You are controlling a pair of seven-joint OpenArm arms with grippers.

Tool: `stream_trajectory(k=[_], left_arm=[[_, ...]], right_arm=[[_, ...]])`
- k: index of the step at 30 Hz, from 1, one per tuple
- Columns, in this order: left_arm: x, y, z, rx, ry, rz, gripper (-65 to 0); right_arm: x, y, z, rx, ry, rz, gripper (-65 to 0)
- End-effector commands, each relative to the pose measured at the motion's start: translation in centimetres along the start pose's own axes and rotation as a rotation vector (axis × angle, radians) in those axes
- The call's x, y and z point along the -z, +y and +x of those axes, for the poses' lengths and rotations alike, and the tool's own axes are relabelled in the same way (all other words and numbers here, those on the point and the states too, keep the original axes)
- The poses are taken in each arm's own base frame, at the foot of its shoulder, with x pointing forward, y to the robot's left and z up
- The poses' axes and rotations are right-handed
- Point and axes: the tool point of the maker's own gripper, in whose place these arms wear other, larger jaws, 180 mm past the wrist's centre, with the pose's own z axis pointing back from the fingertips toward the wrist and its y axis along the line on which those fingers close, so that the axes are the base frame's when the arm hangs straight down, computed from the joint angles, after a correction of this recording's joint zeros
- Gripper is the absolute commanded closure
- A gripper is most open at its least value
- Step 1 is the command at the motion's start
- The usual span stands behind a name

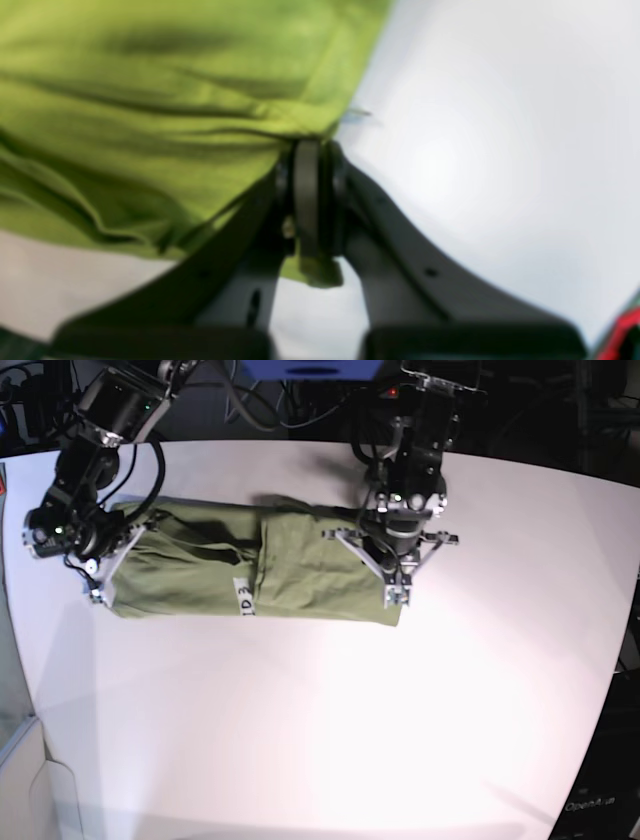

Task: Fold the T-shirt properly

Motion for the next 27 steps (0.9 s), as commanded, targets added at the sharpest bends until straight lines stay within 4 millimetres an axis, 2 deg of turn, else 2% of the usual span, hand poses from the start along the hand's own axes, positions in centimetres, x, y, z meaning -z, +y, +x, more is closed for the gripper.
stream_trajectory(k=[1, 11, 14, 19, 27], left_arm=[[-0.1, -0.6, -3.0, -0.007, 0.119, -0.022, -2.2], [0.0, -0.6, -3.2, -0.006, 0.128, -0.022, -2.2], [0.0, -0.6, -3.2, -0.006, 0.128, -0.022, -2.2], [0.0, -0.8, -3.1, -0.009, 0.127, -0.025, -2.2], [0.0, -1.4, -2.7, -0.019, 0.120, -0.036, -2.2]], right_arm=[[-1.3, -0.6, 2.0, -0.034, -0.057, -0.033, -0.7], [-5.4, 2.3, 6.4, -0.244, -0.125, -0.101, -0.7], [-5.5, 4.8, 7.5, -0.332, -0.149, -0.076, -0.7], [-5.3, 10.0, 8.4, -0.433, -0.175, 0.010, -0.7], [-6.0, 17.5, 9.6, -0.572, -0.232, 0.131, -0.7]])
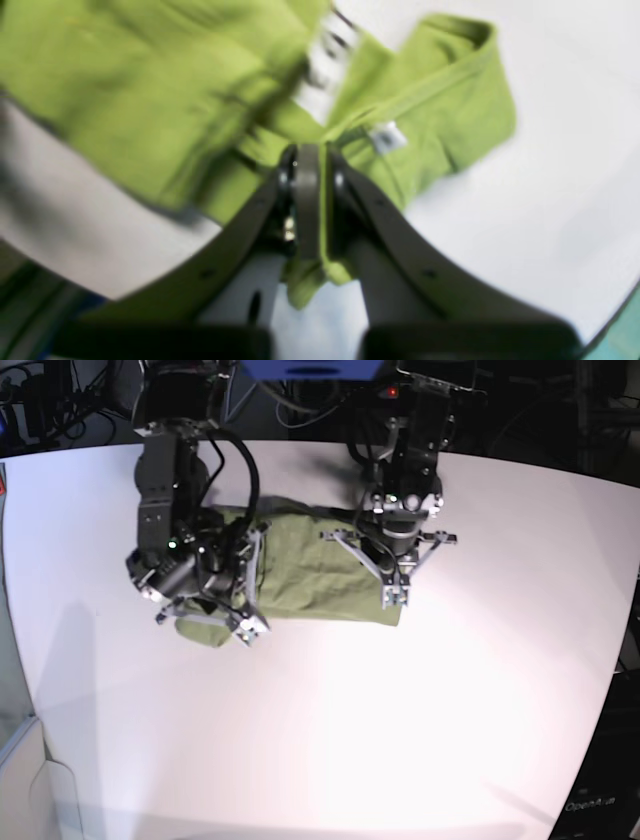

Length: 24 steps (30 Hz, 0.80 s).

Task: Fold the T-shirt properly

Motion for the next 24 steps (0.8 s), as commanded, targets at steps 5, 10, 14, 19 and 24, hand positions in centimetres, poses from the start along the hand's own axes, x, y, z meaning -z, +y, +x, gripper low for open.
stream_trajectory(k=[5, 10, 14, 19, 24], left_arm=[[0.0, -1.1, -2.6, -0.014, 0.113, -0.043, -2.2], [0.0, -1.2, -2.6, -0.015, 0.115, -0.044, -2.2], [0.0, -1.2, -2.6, -0.015, 0.113, -0.044, -2.2], [0.0, -1.8, -2.4, -0.026, 0.111, -0.056, -2.2], [0.0, -2.0, -2.4, -0.031, 0.110, -0.059, -2.2]], right_arm=[[-0.5, 3.3, 3.4, -0.076, -0.082, 0.060, -0.7], [-0.6, 5.1, 4.4, -0.137, -0.099, 0.087, -0.7], [-0.8, 7.0, 5.4, -0.206, -0.117, 0.112, -0.7], [-1.3, 9.2, 6.7, -0.232, -0.178, 0.194, -0.6], [-1.6, 9.9, 7.3, -0.228, -0.213, 0.239, -0.6]])
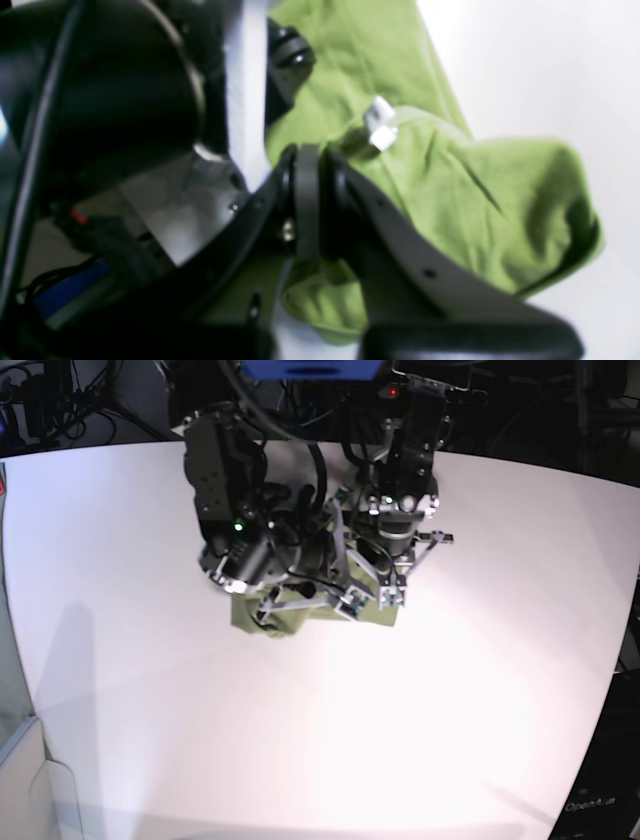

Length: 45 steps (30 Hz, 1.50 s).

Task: Fold the T-shirt properly

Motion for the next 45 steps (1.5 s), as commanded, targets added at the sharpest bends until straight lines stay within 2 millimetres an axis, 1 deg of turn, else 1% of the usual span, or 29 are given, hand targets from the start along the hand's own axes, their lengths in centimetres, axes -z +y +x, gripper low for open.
stream_trajectory(k=[1, 6, 8, 13, 19, 20, 23, 24, 26, 28, 31, 32, 35, 37, 38, 40, 45], left_arm=[[0.0, -1.4, -2.5, -0.019, 0.107, -0.052, -2.2], [0.0, -1.3, -2.5, -0.018, 0.107, -0.051, -2.2], [0.0, -1.3, -2.5, -0.018, 0.107, -0.051, -2.2], [0.0, -1.4, -2.4, -0.021, 0.105, -0.057, -2.2], [-0.4, -1.3, -2.0, -0.045, 0.078, -0.071, -2.2], [-0.7, -1.2, -1.1, -0.048, 0.052, -0.071, -2.2], [-2.3, -0.9, 0.6, -0.060, -0.014, -0.073, -2.2], [-2.9, -0.6, 1.3, -0.058, -0.038, -0.070, -2.2], [-4.4, 0.0, 3.4, -0.057, -0.110, -0.067, -2.2], [-5.9, 0.1, 5.3, -0.064, -0.173, -0.072, -2.2], [-7.9, 0.4, 6.5, -0.076, -0.195, -0.076, -2.2], [-8.3, 0.8, 6.9, -0.084, -0.201, -0.070, -2.2], [-8.5, 1.8, 6.7, -0.104, -0.184, -0.048, -2.2], [-8.4, 2.9, 6.6, -0.119, -0.184, -0.023, -2.2], [-8.1, 3.5, 5.8, -0.127, -0.163, -0.007, -2.2], [-7.9, 4.4, 5.2, -0.121, -0.149, 0.013, -2.2], [-7.9, 4.8, 5.0, -0.113, -0.146, 0.024, -2.2]], right_arm=[[-0.6, -0.2, 1.6, -0.016, -0.053, -0.004, -0.6], [-0.6, -0.3, 1.7, -0.022, -0.058, -0.008, -0.6], [-0.8, -0.7, 2.5, -0.039, -0.072, -0.019, -0.6], [-0.9, 0.3, 4.2, -0.113, -0.091, -0.007, -0.4], [-0.9, 0.8, 4.6, -0.137, -0.094, 0.000, -0.4], [-0.9, 0.9, 4.7, -0.138, -0.095, 0.000, -0.4], [-0.9, 0.6, 4.5, -0.132, -0.094, -0.004, -0.4], [-0.9, 0.5, 4.2, -0.133, -0.085, -0.006, -0.4], [-0.9, 0.4, 4.0, -0.135, -0.081, -0.008, -0.4], [-0.9, 0.4, 3.9, -0.135, -0.080, -0.009, -0.4], [-0.8, 0.3, 3.8, -0.136, -0.075, -0.011, -0.4], [-0.8, 0.3, 3.8, -0.136, -0.075, -0.011, -0.4], [-0.8, 0.3, 3.8, -0.136, -0.077, -0.011, -0.4], [-0.8, 0.3, 3.8, -0.136, -0.077, -0.011, -0.4], [-0.9, 0.3, 3.9, -0.136, -0.080, -0.010, -0.4], [-0.9, 0.3, 3.9, -0.136, -0.080, -0.010, -0.4], [-0.9, 0.3, 3.8, -0.137, -0.080, -0.011, -0.4]])
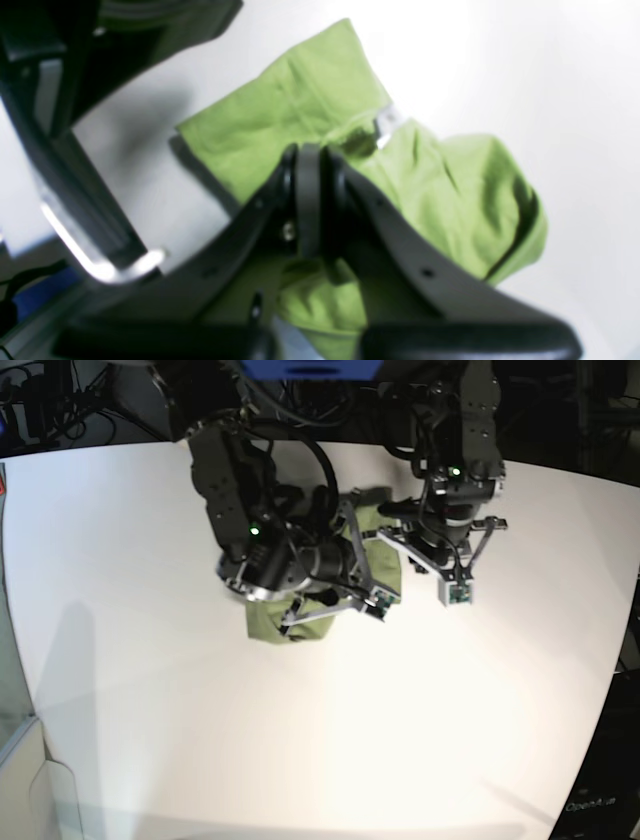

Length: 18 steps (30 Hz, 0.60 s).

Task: Fold the T-shirt properly

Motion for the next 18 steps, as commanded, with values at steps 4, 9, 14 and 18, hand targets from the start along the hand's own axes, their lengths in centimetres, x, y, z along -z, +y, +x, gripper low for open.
stream_trajectory(k=[4, 9, 14, 18], left_arm=[[-0.3, 0.1, 0.3, 0.005, -0.026, 0.004, -2.2], [-0.4, 3.4, -0.2, -0.051, -0.012, 0.083, -2.2], [0.0, 6.8, -1.9, -0.096, 0.033, 0.167, -2.2], [2.3, 7.1, -4.8, -0.099, 0.134, 0.174, -2.2]], right_arm=[[-0.5, -0.4, 1.0, -0.016, -0.038, -0.011, -0.4], [-0.6, -0.7, 1.0, -0.021, -0.035, -0.018, -0.4], [-1.2, -1.3, 1.5, -0.032, -0.051, -0.042, -0.4], [-1.7, -1.6, 2.4, -0.044, -0.072, -0.058, -0.4]])
